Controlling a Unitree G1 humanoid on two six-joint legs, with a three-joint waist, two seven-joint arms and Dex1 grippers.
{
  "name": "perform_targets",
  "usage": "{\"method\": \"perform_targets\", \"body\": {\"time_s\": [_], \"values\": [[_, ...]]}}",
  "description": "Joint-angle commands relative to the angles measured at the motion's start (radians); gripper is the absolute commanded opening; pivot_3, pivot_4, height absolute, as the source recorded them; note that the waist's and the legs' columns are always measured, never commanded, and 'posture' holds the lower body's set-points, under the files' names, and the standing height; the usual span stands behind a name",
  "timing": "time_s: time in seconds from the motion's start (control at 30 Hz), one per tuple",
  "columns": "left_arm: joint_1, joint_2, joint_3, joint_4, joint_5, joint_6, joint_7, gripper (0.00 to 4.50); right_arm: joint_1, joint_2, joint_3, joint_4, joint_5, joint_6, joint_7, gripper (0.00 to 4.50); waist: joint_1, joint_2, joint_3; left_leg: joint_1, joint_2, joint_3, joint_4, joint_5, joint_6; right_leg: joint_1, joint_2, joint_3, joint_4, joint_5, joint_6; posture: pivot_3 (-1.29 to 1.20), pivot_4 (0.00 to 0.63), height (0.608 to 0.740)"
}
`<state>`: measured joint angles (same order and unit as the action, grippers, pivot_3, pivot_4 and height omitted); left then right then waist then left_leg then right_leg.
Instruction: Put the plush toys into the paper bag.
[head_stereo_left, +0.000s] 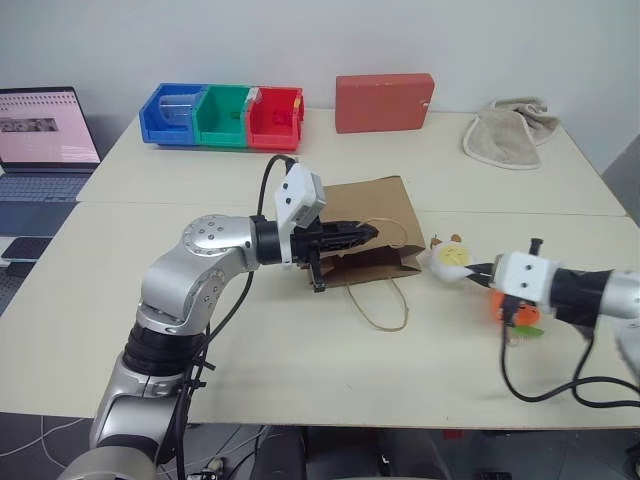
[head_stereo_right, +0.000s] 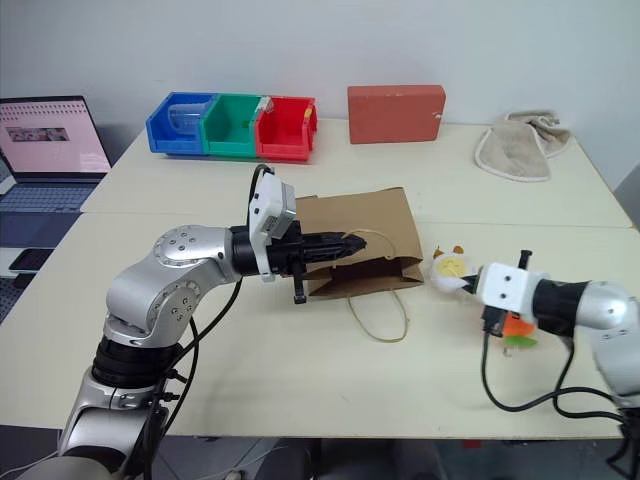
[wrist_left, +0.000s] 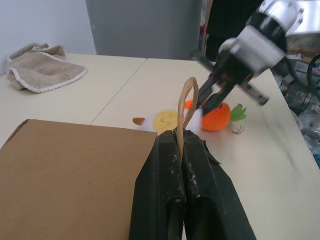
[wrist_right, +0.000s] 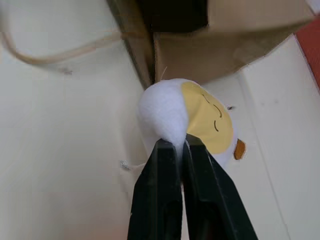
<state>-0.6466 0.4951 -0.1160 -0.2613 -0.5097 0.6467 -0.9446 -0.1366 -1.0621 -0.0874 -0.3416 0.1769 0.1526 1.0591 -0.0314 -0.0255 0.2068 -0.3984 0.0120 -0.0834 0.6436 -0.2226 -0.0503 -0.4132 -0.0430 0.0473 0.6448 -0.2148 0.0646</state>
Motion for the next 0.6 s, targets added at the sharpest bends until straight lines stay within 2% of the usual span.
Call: {"method": "perform_targets", "body": {"time_s": [0.03,0.13,0.23,0.37,0.6], "values": [[-0.041,-0.011,0.02,0.006,-0.017,-0.019,-0.001,0.0,0.001,-0.072,-0.061,-0.175,0.194,0.157,0.118,0.04,-0.001,0.0,0.0,0.0,0.0,0.0,0.0,0.0,0.0,0.0,0.0,0.0,0.0,0.0,0.0,0.0,0.15,0.74],[-0.065,-0.018,0.026,0.027,-0.016,-0.025,-0.004,0.0,-0.039,-0.061,-0.032,-0.29,0.329,0.274,0.111,0.04,-0.001,-0.001,0.0,0.001,0.0,0.0,0.001,0.0,0.0,0.002,0.0,0.0,0.0,-0.003,-0.005,0.0,0.15,0.74],[-0.073,-0.02,0.025,0.031,-0.019,-0.024,-0.008,0.0,-0.109,0.0,0.03,-0.317,0.329,0.314,0.044,0.04,-0.002,-0.001,0.0,0.001,0.0,0.0,0.002,0.0,0.0,0.002,0.0,0.0,-0.001,-0.003,-0.005,0.0,0.15,0.74],[-0.073,-0.025,0.016,0.022,-0.023,-0.017,-0.015,0.0,-0.238,0.165,0.209,-0.241,0.16,0.289,-0.098,0.04,-0.001,-0.001,0.0,0.001,0.0,0.001,0.002,0.0,0.0,0.002,0.0,0.0,-0.001,-0.003,-0.005,0.0,0.15,0.74],[-0.073,-0.023,0.021,0.012,-0.03,-0.005,-0.013,0.0,-0.341,0.337,0.396,-0.088,-0.096,0.204,-0.226,0.04,0.0,-0.001,0.0,-0.001,0.0,0.0,0.0,0.0,0.0,-0.001,0.0,0.0,-0.001,0.0,0.0,0.0,0.15,0.74]]}}
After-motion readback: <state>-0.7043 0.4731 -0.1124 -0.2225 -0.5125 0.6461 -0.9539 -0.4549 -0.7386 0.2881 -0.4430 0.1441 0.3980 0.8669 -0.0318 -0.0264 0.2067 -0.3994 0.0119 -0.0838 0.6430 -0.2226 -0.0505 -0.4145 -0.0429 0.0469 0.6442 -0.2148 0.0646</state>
